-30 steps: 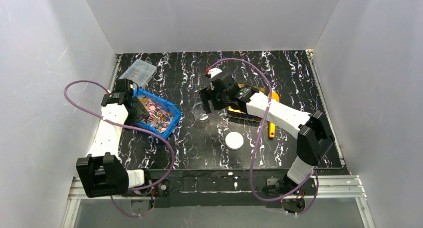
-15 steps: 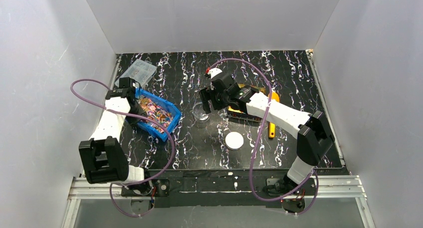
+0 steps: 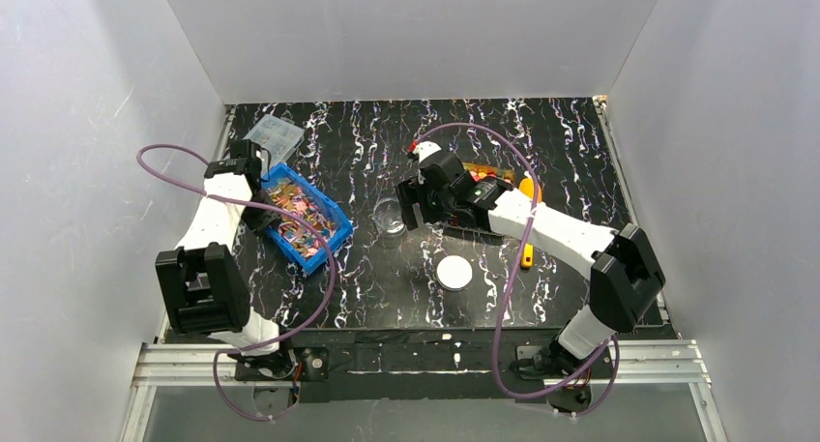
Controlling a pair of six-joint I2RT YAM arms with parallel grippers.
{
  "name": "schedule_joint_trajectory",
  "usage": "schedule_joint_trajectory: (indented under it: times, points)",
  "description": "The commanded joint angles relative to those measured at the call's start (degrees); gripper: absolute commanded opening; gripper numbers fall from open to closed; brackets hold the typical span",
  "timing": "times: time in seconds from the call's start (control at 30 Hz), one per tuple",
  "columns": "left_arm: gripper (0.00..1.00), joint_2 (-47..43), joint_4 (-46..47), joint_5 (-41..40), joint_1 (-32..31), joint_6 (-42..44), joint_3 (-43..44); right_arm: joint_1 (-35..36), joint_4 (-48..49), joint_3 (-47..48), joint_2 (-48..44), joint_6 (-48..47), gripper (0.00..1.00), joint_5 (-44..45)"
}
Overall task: Pack the candies
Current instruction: Move the storage box to the center of the board.
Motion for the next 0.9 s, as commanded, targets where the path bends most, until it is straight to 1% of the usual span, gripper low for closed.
schedule_joint_trajectory:
  times: [0.0, 0.17, 0.27, 0.43, 0.63, 0.8, 0.87]
  points:
    - [0.00, 2.6, 4.0, 5.3, -0.2, -2.0, 2.2, -0.2, 2.2, -1.8, -3.9, 1.1, 0.93, 0.0]
    - [0.00, 3.5, 5.2, 5.7, -0.5, -3.7, 3.4, -0.2, 2.3, -4.1, -6.7, 2.1, 0.92, -0.9]
    - [0.00, 5.2, 5.3, 6.0, -0.9, -4.6, 5.1, -0.2, 1.8, -5.4, -9.0, 2.3, 0.92, -2.2]
    - [0.00, 8.3, 5.8, 6.3, -2.5, -6.3, 8.7, -0.2, 0.5, -7.2, -13.6, 2.6, 0.92, -1.9]
    - [0.00, 13.4, 5.8, 5.6, -4.1, -7.2, 15.8, -0.2, -1.3, -9.2, -18.3, 3.3, 0.92, -1.7]
    - [0.00, 20.1, 3.9, 5.4, -5.4, -6.1, 24.5, -0.2, -2.0, -10.1, -20.9, 3.8, 0.92, -2.2]
    - [0.00, 22.9, 3.1, 6.0, -7.7, -5.6, 28.1, -0.2, -2.3, -10.4, -21.5, 3.9, 0.92, -2.2]
